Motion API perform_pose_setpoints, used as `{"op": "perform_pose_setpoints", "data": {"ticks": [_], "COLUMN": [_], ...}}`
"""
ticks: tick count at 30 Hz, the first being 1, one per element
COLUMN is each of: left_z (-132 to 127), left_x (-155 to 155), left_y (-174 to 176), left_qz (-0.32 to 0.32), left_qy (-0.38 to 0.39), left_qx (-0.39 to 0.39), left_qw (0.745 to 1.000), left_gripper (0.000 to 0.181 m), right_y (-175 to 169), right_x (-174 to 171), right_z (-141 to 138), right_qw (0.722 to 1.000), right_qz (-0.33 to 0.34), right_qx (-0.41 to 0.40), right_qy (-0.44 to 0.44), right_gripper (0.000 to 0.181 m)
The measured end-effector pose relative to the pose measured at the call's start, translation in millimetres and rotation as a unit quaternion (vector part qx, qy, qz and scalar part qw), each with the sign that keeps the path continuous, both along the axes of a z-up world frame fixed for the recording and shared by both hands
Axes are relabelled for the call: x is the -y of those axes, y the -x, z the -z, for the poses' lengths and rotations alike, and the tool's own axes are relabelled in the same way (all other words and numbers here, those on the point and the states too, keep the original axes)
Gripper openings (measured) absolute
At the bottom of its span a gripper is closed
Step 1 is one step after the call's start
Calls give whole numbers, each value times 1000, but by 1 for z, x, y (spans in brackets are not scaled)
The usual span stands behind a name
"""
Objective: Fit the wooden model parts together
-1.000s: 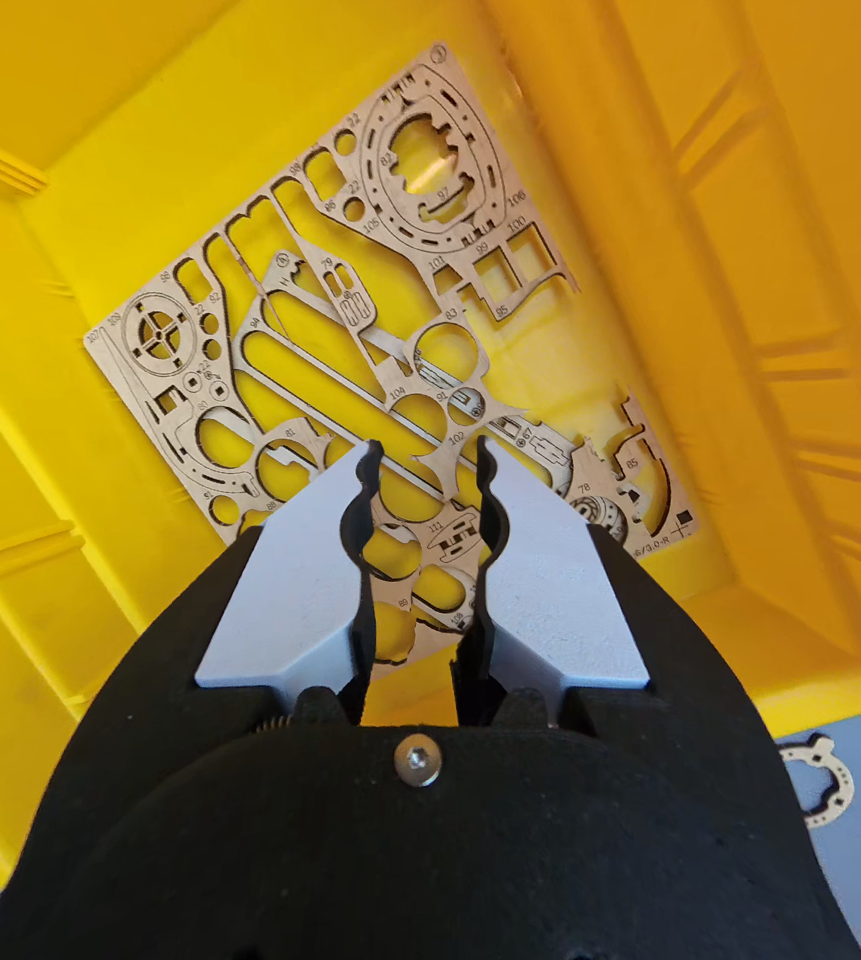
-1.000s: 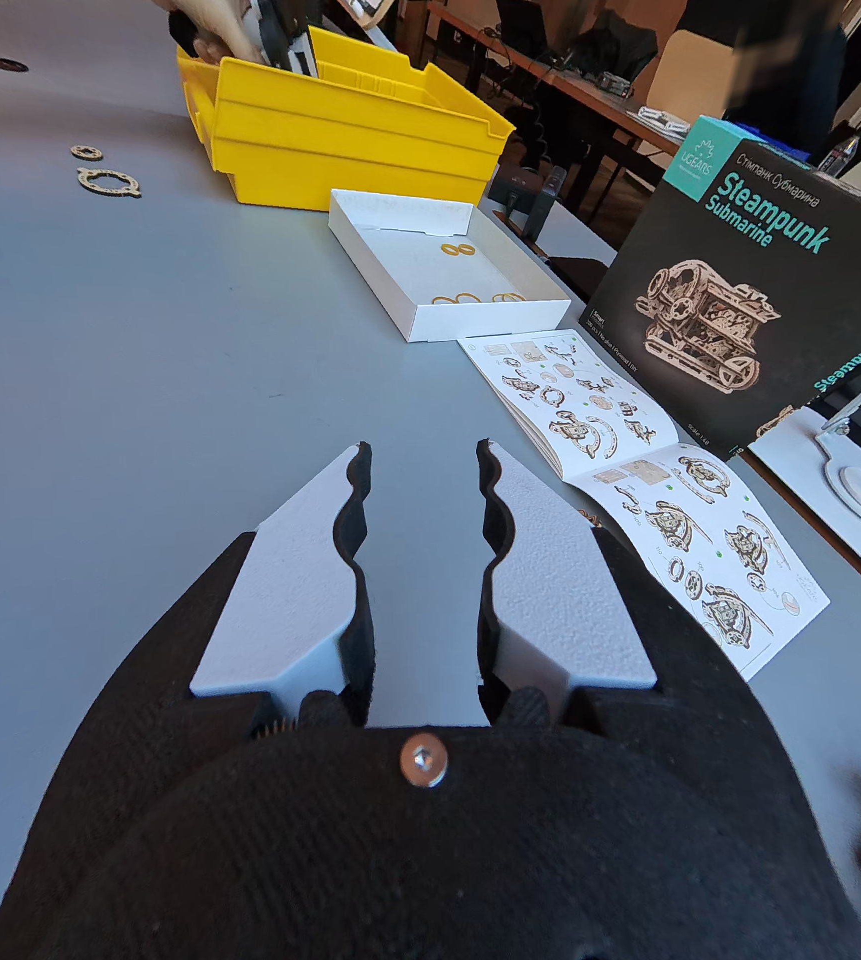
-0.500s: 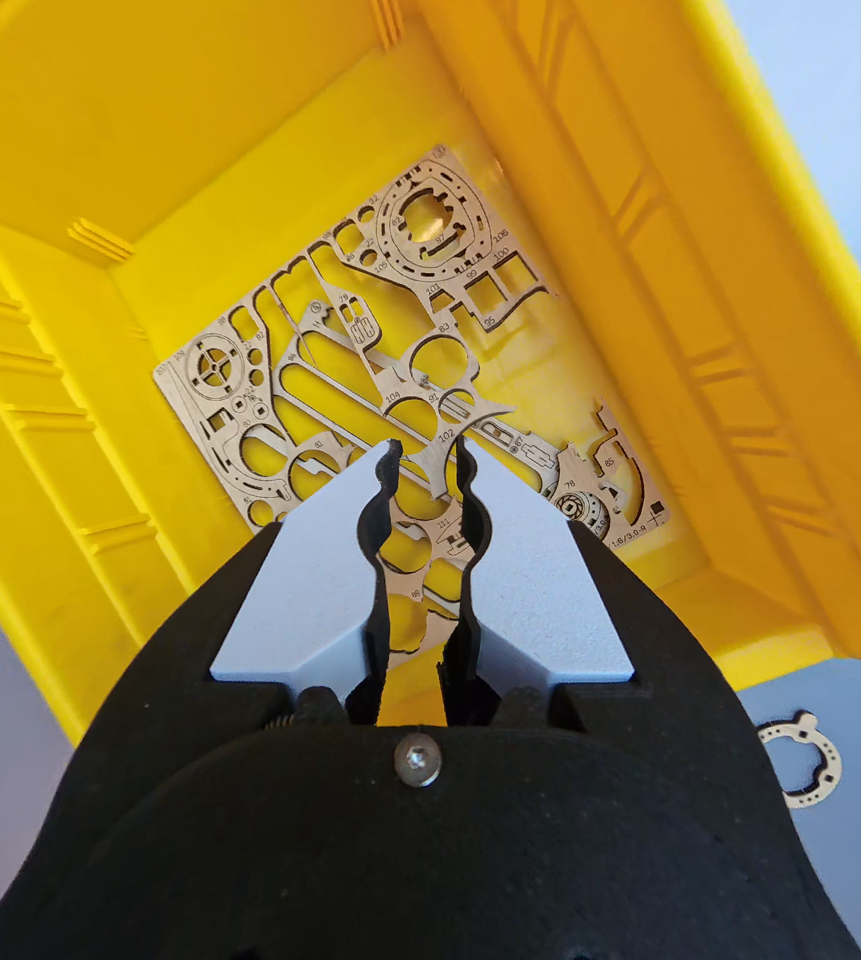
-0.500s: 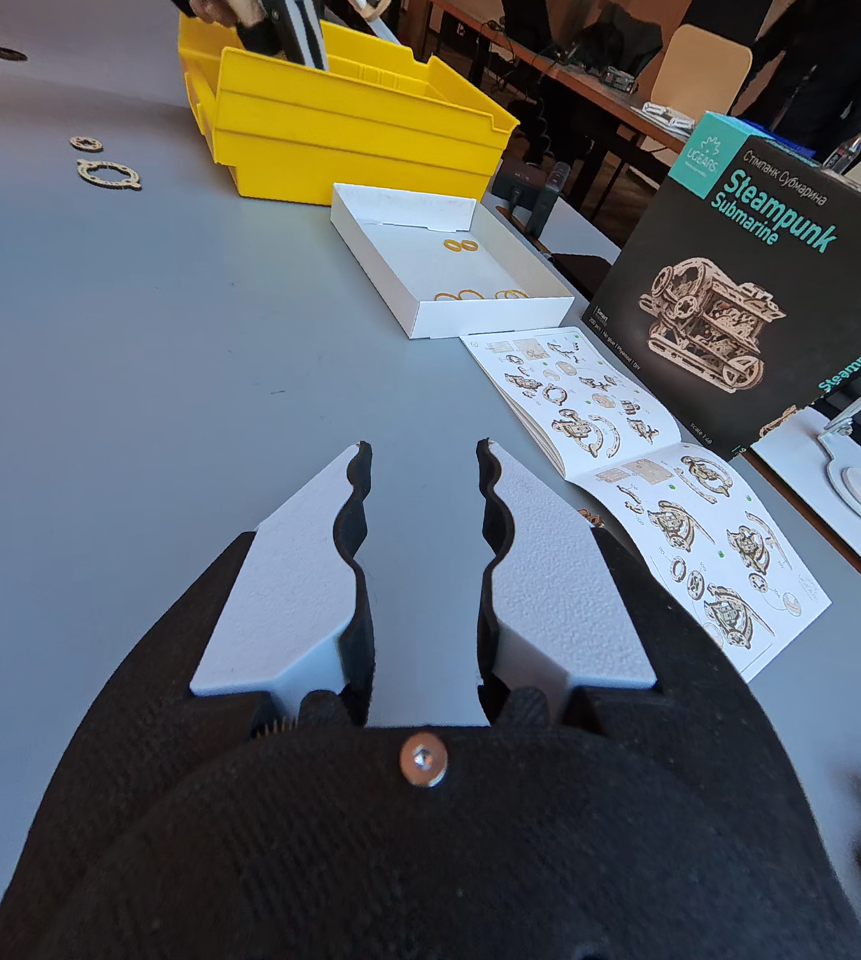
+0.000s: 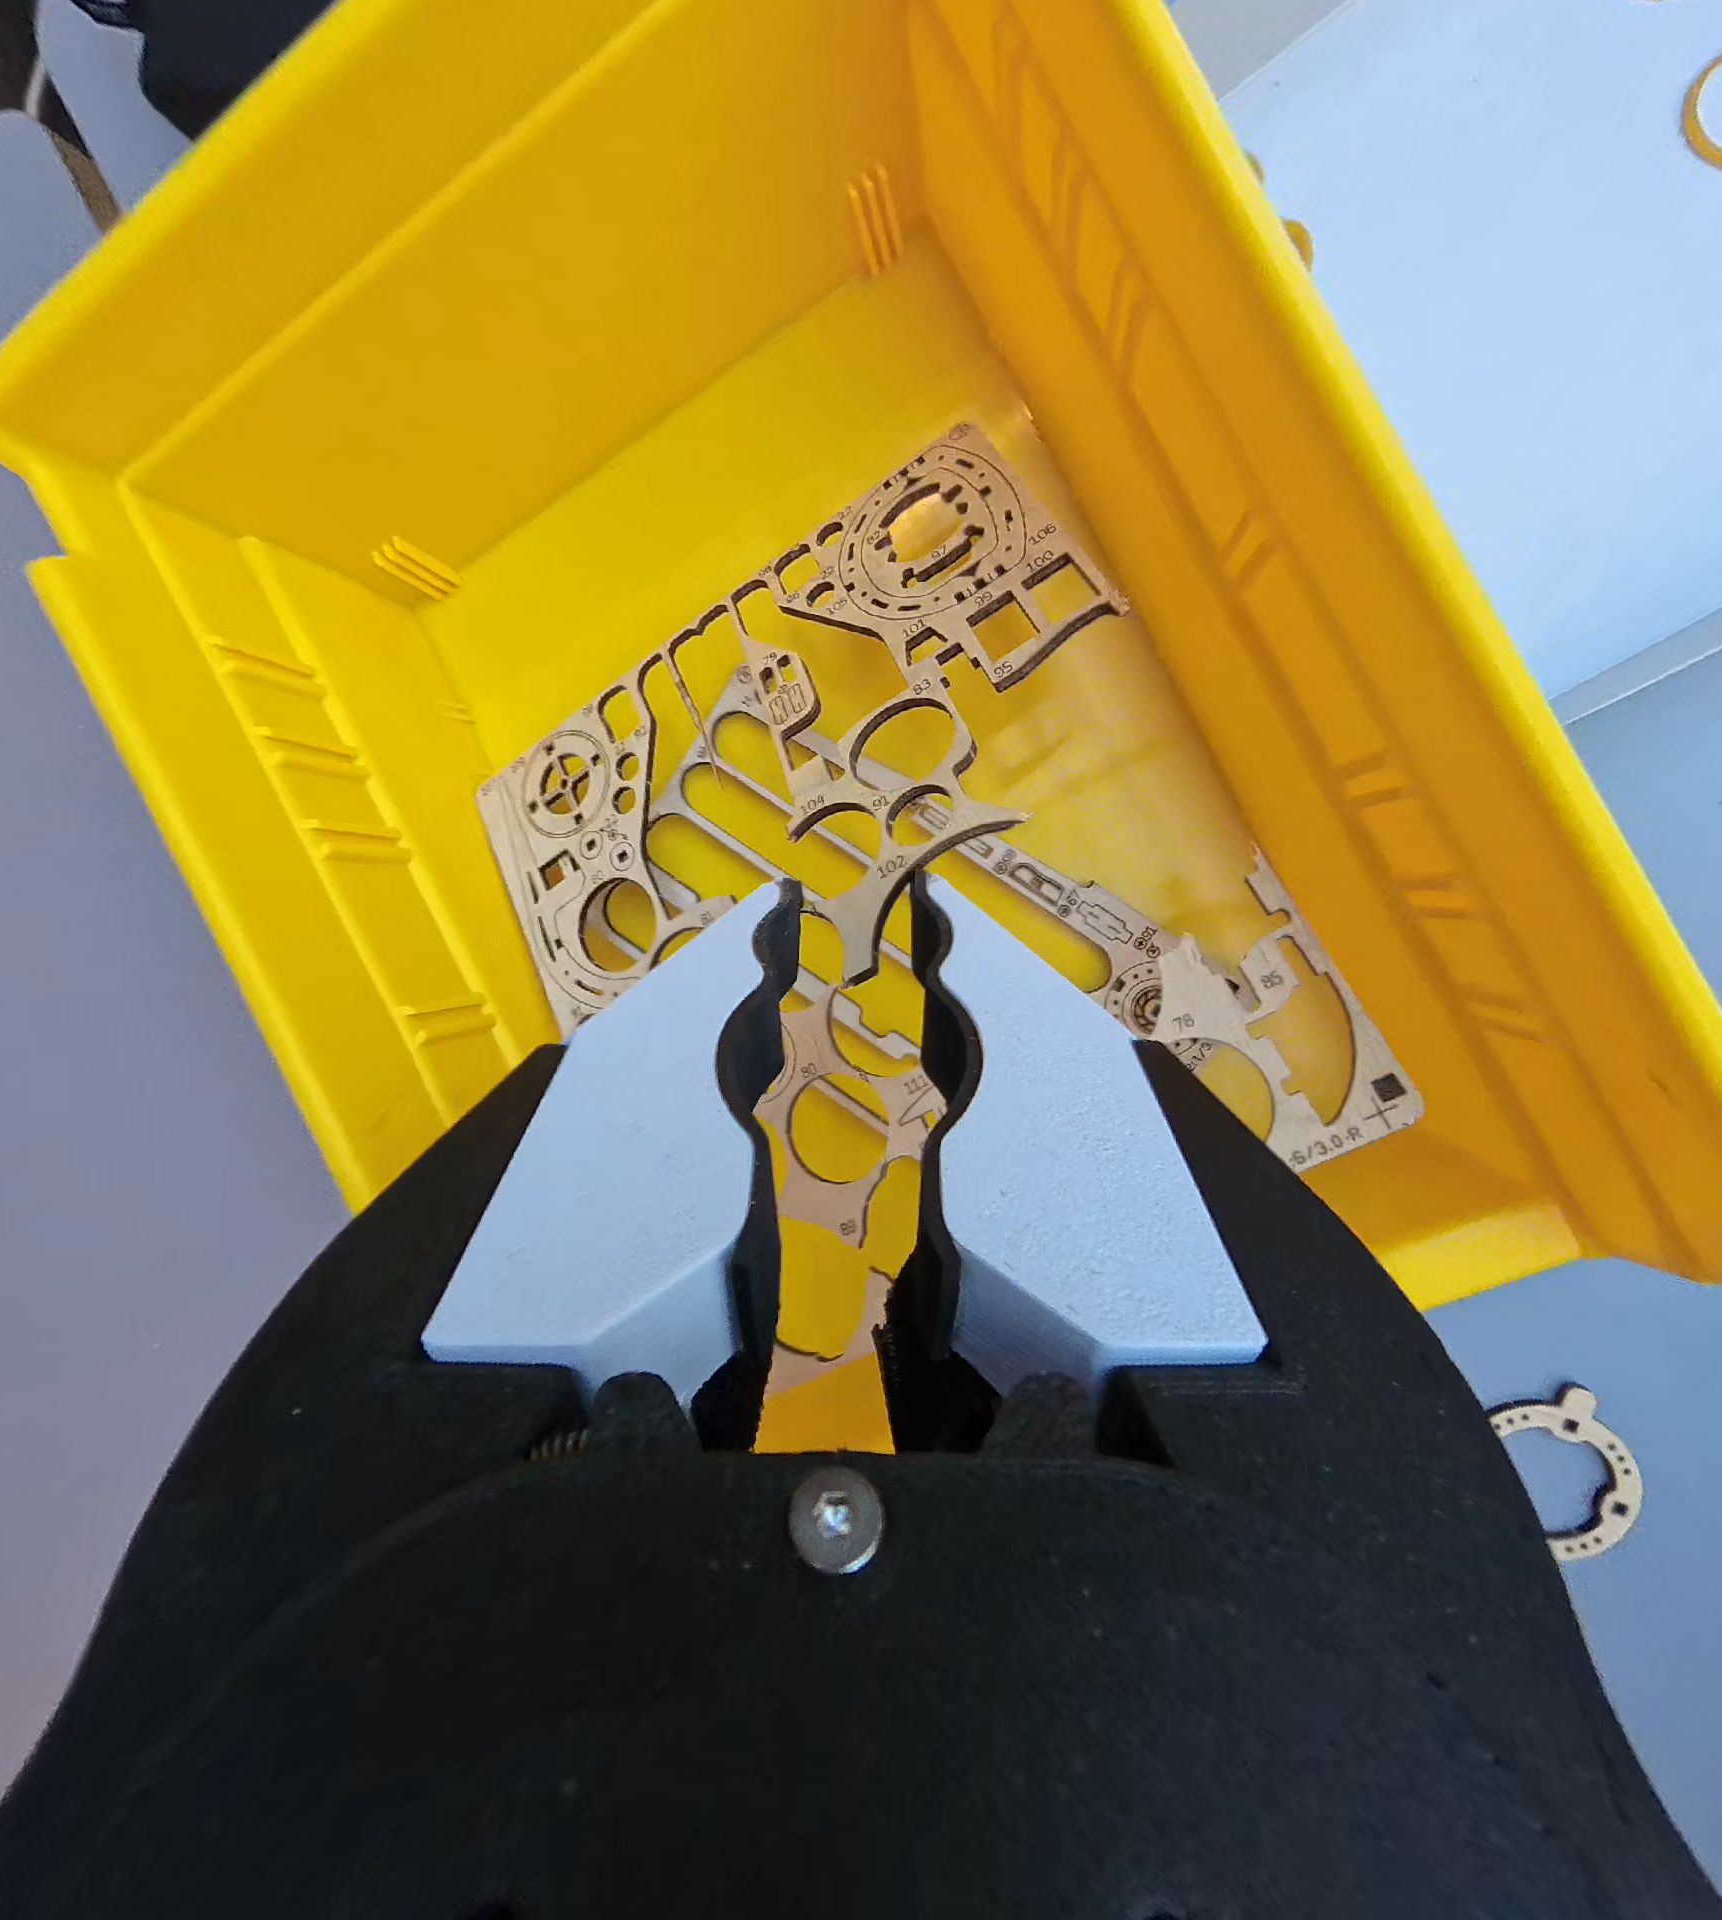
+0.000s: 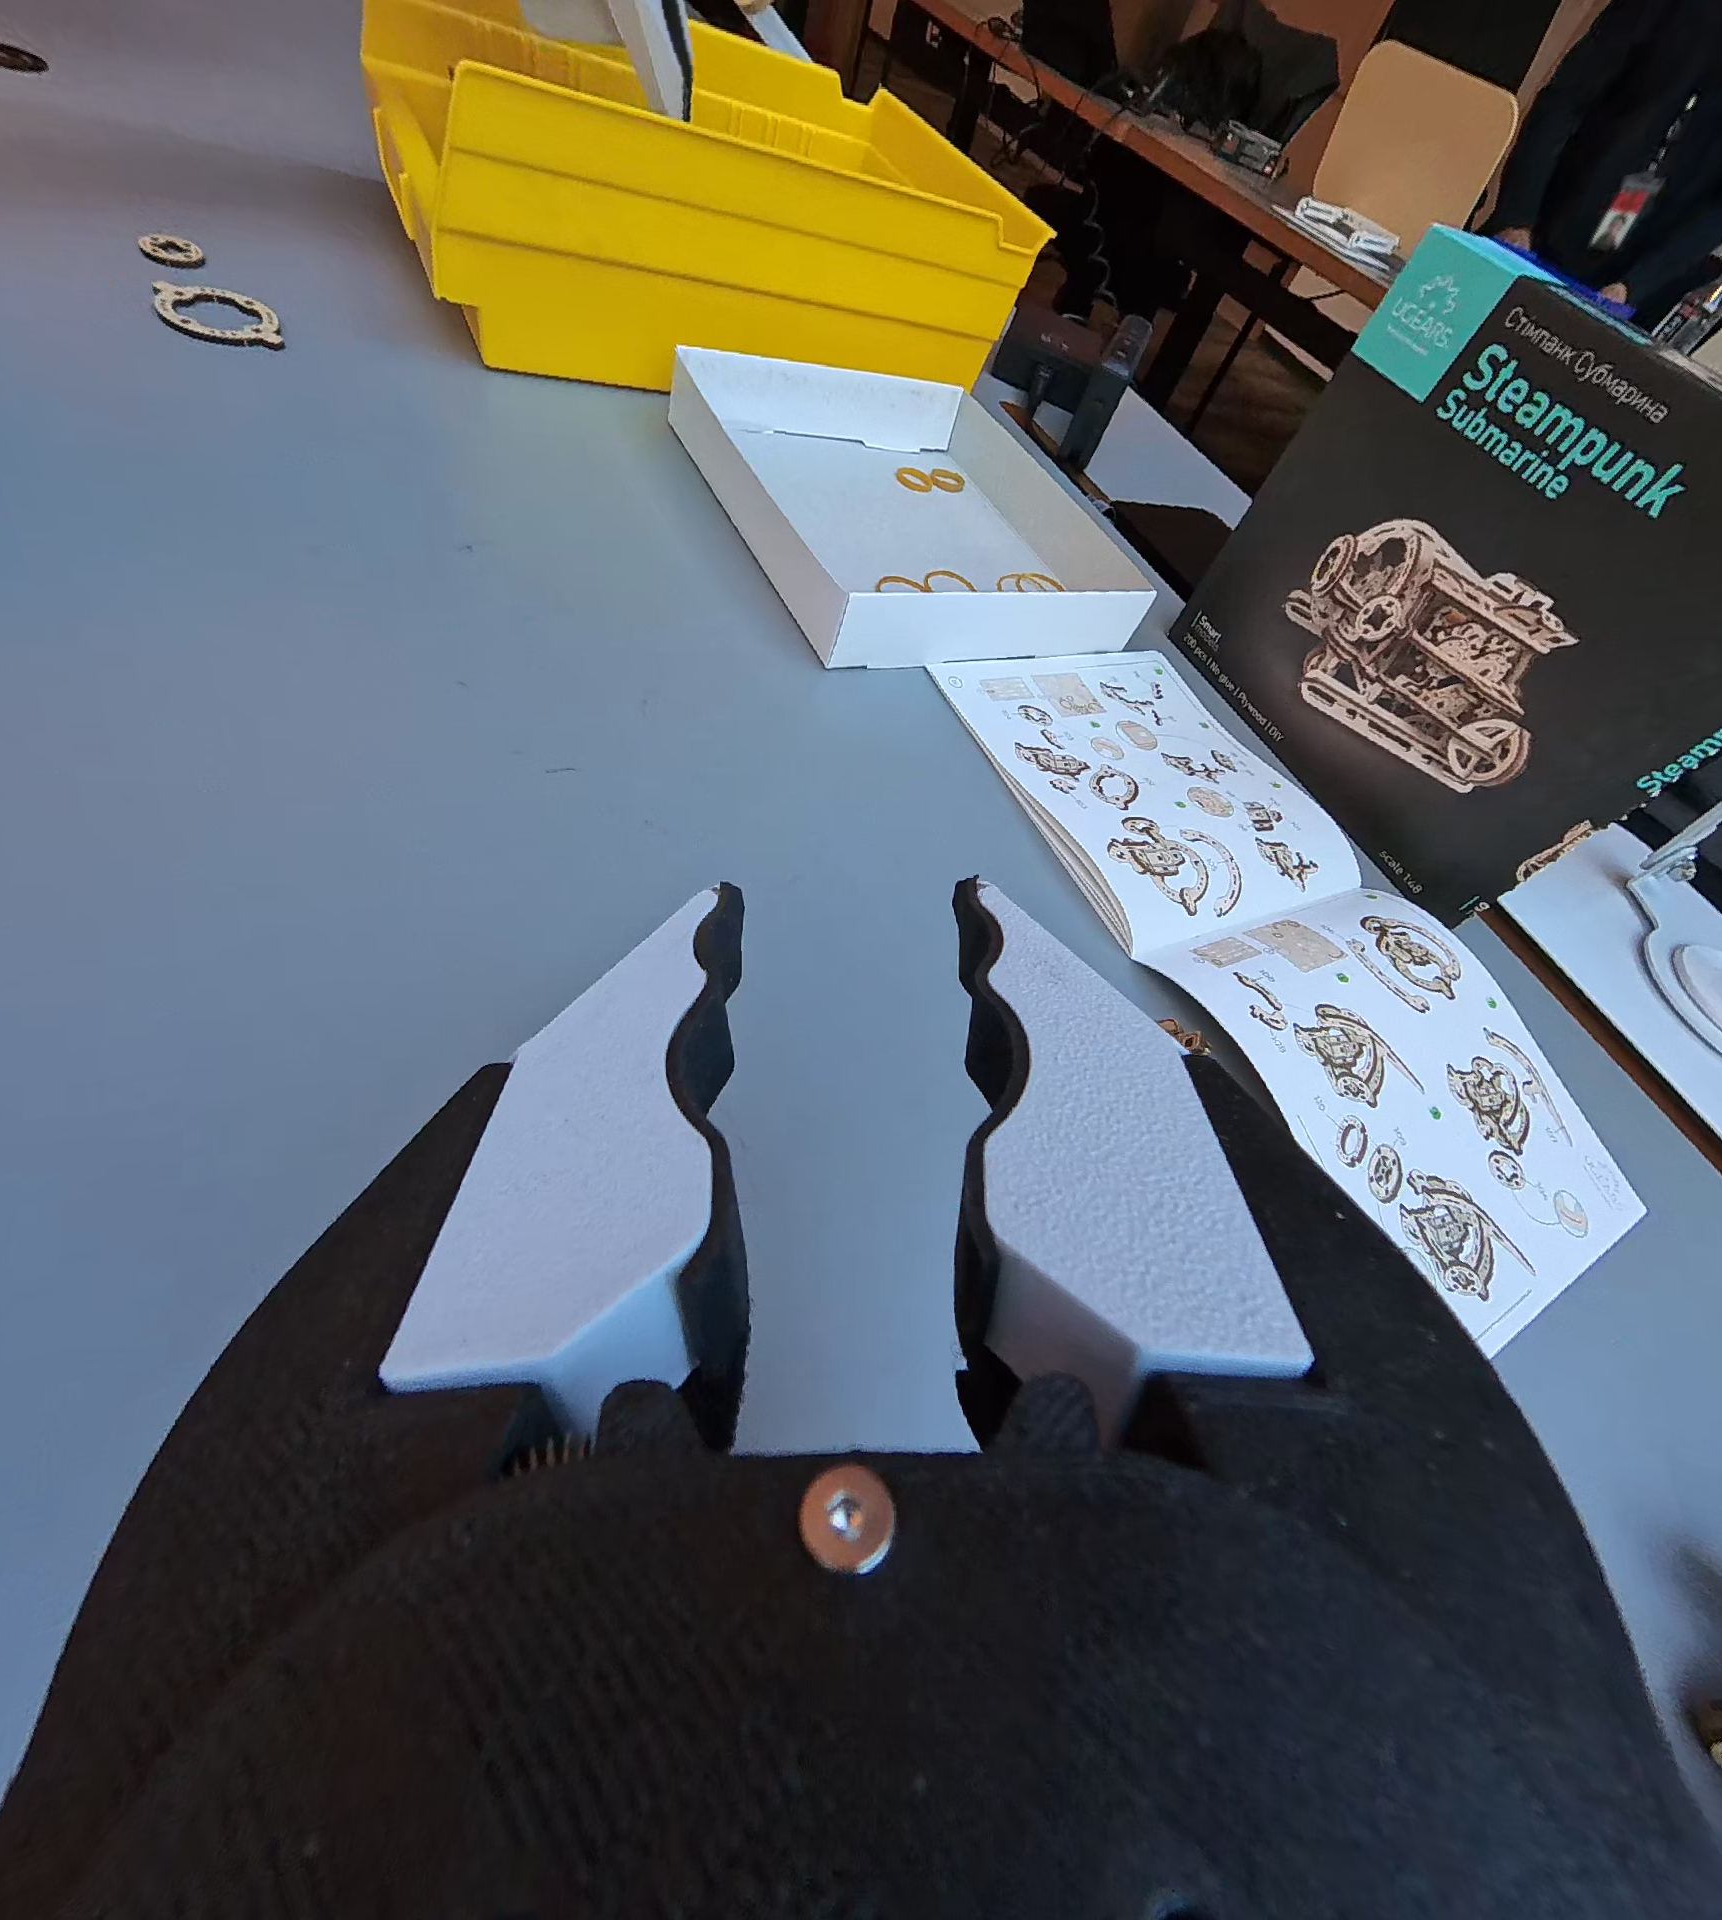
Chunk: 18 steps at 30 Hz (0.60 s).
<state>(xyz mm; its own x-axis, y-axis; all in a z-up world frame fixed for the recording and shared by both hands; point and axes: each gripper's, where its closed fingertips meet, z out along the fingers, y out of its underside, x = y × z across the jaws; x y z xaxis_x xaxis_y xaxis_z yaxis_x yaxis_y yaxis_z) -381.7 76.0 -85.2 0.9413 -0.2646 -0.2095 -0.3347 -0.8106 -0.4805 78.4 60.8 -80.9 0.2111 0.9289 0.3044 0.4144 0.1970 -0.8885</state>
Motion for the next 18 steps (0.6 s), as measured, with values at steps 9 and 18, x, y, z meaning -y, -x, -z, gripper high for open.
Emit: {"op": "perform_pose_setpoints", "data": {"ticks": [9,18], "left_z": [-26,-37], "left_x": [6,7], "left_y": [11,16], "left_qz": [-15,-35], "left_qy": [-8,-52], "left_qx": [-35,-84], "left_qw": [999,995], "left_gripper": [4,3], "right_y": [0,0], "right_x": [2,4], "right_z": [-2,-4], "right_qw": [1000,1000], "right_qz": [-1,-4], "right_qx": [5,5], "right_qy": [-10,-15], "right_gripper": [41,41]}}
